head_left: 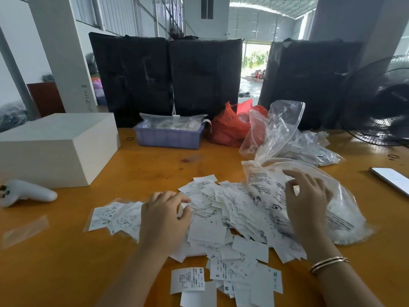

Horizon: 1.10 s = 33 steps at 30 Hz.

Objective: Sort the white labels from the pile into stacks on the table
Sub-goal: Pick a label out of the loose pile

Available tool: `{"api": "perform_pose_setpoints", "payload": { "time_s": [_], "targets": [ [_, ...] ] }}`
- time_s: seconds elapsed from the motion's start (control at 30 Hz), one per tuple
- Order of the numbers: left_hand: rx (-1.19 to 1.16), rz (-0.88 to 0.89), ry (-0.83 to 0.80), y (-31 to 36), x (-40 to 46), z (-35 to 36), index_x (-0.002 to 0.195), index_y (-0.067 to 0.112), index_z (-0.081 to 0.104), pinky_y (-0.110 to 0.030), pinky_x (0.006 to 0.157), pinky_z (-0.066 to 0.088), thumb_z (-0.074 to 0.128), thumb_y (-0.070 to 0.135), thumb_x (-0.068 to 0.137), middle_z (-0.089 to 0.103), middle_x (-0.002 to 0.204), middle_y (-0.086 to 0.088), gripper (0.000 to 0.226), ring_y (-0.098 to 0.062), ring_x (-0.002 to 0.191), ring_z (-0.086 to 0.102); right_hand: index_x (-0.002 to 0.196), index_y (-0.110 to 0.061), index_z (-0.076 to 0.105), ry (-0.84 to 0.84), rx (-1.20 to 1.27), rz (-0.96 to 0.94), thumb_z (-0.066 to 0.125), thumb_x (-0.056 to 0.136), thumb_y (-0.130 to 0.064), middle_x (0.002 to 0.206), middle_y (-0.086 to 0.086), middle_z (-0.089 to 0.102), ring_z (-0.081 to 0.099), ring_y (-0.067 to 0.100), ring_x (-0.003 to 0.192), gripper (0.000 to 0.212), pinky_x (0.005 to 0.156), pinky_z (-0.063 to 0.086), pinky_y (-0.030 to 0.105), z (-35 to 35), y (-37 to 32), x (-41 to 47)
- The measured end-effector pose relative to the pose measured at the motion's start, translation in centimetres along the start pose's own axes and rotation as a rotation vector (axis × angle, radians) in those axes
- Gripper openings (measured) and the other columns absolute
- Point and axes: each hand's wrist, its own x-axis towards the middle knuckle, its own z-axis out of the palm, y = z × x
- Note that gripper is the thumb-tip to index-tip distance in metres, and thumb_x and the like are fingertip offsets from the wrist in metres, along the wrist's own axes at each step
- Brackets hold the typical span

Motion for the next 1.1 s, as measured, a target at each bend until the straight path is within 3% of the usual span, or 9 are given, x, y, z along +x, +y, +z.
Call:
{"api": "perform_pose_setpoints", "payload": {
  "time_s": [0.1, 0.2, 0.3, 0.4, 0.47, 0.57, 0.77, 0.9, 1.1],
  "targets": [
    [-0.259, 0.075, -0.017, 0.6, 0.0, 0.1, 0.106, 0.031, 0.066, -0.021, 0.084, 0.032, 0.058, 0.042, 0.090, 0.057, 0.106, 0.024, 0.021, -0.006, 0.107, 0.046, 0.102, -0.003, 0.067, 0.053, 0.201, -0.181, 0.065, 0.080, 0.011, 0.089, 0.006, 0.068, 0.063, 0.021, 0.082, 0.026, 0.085, 0.040, 0.023, -0.5, -2.5, -0.4],
    [-0.698, -0.018, -0.268, 1.6, -0.3, -0.2, 0.108, 0.044, 0.058, -0.009, 0.084, 0.039, 0.049, 0.069, 0.080, 0.056, 0.107, 0.033, 0.039, 0.011, 0.107, 0.048, 0.103, -0.020, 0.060, -0.209, 0.578, -0.157, 0.062, 0.084, 0.007, 0.088, -0.002, 0.064, 0.067, 0.009, 0.075, 0.033, 0.069, 0.054, 0.015, -0.8, -6.1, -2.5],
    [-0.881, -0.072, -0.375, 2.2, -0.5, -0.2, 0.107, 0.044, 0.059, -0.004, 0.076, 0.043, 0.053, 0.077, 0.074, 0.061, 0.101, 0.033, 0.047, 0.011, 0.098, 0.056, 0.104, -0.037, 0.055, -0.517, 0.795, 0.049, 0.059, 0.088, 0.002, 0.084, -0.007, 0.061, 0.071, 0.008, 0.074, 0.042, 0.055, 0.055, 0.026, -0.4, -8.4, -4.7],
    [-0.991, -0.143, -0.337, 2.4, -0.4, -0.2, 0.089, 0.034, 0.069, -0.011, 0.068, 0.048, 0.065, 0.065, 0.073, 0.071, 0.087, 0.014, 0.035, -0.001, 0.082, 0.064, 0.108, -0.035, 0.056, -0.622, 0.866, 0.186, 0.058, 0.090, 0.002, 0.081, -0.016, 0.061, 0.071, 0.013, 0.071, 0.042, 0.057, 0.051, 0.036, 0.2, -8.8, -5.5],
    [-1.005, -0.191, -0.281, 2.4, -0.3, -0.2, 0.076, 0.029, 0.071, -0.011, 0.062, 0.048, 0.069, 0.038, 0.082, 0.071, 0.077, 0.006, 0.011, -0.006, 0.073, 0.064, 0.109, -0.035, 0.056, -0.647, 0.901, 0.238, 0.058, 0.090, 0.002, 0.079, -0.016, 0.060, 0.071, 0.013, 0.071, 0.042, 0.059, 0.049, 0.031, 0.3, -8.7, -5.7],
    [-0.984, -0.196, -0.277, 2.3, -0.2, -0.3, 0.071, 0.023, 0.069, -0.012, 0.060, 0.048, 0.066, 0.016, 0.086, 0.071, 0.072, 0.001, 0.017, -0.006, 0.068, 0.064, 0.108, -0.034, 0.058, -0.667, 0.901, 0.266, 0.060, 0.088, 0.002, 0.078, -0.017, 0.061, 0.071, 0.013, 0.076, 0.041, 0.070, 0.055, 0.039, 0.6, -8.7, -6.0],
    [-0.988, -0.133, -0.342, 2.5, -0.3, -0.9, 0.081, 0.024, 0.071, -0.011, 0.063, 0.049, 0.068, 0.009, 0.085, 0.072, 0.073, 0.006, 0.016, -0.003, 0.070, 0.067, 0.123, -0.032, 0.059, -0.868, 1.137, 0.553, 0.072, 0.076, -0.032, 0.092, -0.005, 0.065, 0.064, 0.011, 0.074, 0.049, 0.069, 0.051, 0.024, 0.5, -8.6, -5.9],
    [-0.953, -0.149, -0.330, 2.3, -0.4, -1.1, 0.079, 0.022, 0.072, -0.010, 0.062, 0.048, 0.069, 0.009, 0.085, 0.070, 0.068, 0.008, 0.015, 0.000, 0.066, 0.064, 0.098, -0.023, 0.076, -0.939, 1.046, 0.520, 0.065, 0.087, -0.014, 0.067, -0.002, 0.059, 0.049, 0.007, 0.059, 0.017, 0.056, 0.041, 0.020, 0.4, -8.0, -5.4],
    [-1.004, -0.293, -0.265, 2.1, -0.2, -1.0, 0.083, 0.015, 0.068, -0.013, 0.060, 0.045, 0.065, 0.014, 0.088, 0.068, 0.070, 0.007, 0.006, 0.000, 0.064, 0.060, 0.080, -0.014, 0.076, -0.923, 1.005, 0.510, 0.070, 0.084, -0.020, 0.062, -0.001, 0.062, 0.053, 0.009, 0.056, 0.009, 0.055, 0.046, 0.019, 0.4, -7.7, -5.1]
  ]
}}
